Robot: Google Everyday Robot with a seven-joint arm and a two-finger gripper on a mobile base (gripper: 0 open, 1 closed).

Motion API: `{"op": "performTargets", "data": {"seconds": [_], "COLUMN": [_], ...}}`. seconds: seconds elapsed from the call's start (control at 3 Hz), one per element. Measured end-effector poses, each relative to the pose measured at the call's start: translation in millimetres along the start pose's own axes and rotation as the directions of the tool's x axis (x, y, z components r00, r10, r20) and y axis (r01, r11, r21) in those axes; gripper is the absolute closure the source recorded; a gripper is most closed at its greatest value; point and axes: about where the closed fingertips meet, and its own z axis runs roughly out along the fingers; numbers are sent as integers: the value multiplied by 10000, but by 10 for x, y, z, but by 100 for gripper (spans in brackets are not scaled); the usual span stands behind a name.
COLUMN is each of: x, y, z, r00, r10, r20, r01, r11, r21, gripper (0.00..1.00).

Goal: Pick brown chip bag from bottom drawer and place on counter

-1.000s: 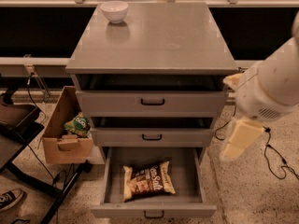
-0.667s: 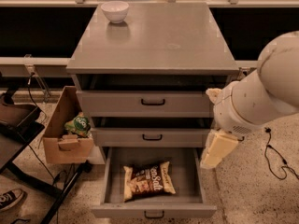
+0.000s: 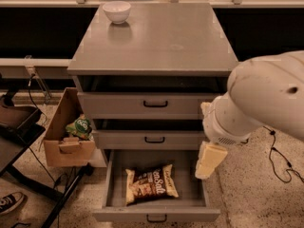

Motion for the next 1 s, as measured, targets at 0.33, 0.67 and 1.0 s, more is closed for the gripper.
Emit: {"op": "performTargets", "data": {"seconds": [0.33,0.67,1.0], "x": [96,203,383], "y": [82,49,-16], "z": [748,1338,1918], "r00": [9990,9999,9995], "r10": [-13,89,187], "r20": [-445,-139,-236], "r01": [0,-95,-201], "r11": [9995,9988,9980], "r21": [-308,-470,-603], "gripper": [0,0,0]}}
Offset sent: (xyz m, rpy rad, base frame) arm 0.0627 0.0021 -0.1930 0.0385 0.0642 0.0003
